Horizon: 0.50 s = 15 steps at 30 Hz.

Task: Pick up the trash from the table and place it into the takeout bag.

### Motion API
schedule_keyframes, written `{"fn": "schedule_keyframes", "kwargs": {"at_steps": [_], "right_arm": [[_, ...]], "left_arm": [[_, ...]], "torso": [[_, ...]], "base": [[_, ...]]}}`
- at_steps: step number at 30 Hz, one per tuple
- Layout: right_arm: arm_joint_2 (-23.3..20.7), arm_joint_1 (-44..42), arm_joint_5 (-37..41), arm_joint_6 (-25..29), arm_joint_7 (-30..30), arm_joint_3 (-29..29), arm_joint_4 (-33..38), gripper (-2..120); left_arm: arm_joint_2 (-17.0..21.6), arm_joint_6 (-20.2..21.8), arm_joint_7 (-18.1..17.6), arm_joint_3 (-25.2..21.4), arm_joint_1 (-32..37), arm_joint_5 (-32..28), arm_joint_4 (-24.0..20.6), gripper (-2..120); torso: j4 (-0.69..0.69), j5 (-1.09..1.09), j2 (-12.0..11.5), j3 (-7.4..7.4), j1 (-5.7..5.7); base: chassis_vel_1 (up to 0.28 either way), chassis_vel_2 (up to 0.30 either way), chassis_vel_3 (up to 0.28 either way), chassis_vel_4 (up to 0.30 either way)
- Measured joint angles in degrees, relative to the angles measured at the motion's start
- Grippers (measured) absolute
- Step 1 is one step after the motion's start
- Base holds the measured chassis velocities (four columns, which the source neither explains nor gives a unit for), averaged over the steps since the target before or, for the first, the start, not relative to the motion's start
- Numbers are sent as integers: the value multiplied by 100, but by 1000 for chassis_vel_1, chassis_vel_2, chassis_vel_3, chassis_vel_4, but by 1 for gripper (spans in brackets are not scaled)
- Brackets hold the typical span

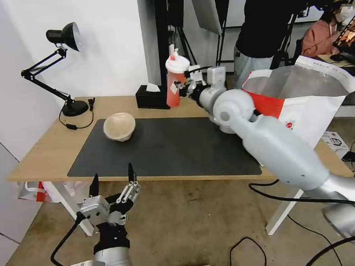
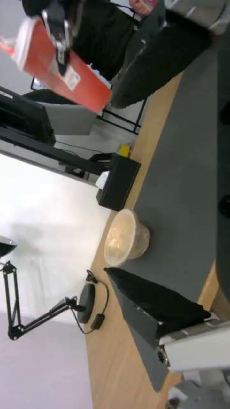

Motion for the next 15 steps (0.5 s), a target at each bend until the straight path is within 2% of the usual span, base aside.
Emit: {"fn": "schedule_keyframes", "kwargs": {"at_steps": [4,15], "right_arm": [[-379,0,49,-51,51,119,293,3],[-1036,139,163,-129,296,374,754,3]], "left_arm": [[5,0,2,7,-3,2,12,100],[-9,0,4,48,-67,3,101,100]], "torso": [[0,1,0,1,1],[0,0,0,1,1]], "base": [[0,0,0,0],[0,0,0,0]]}}
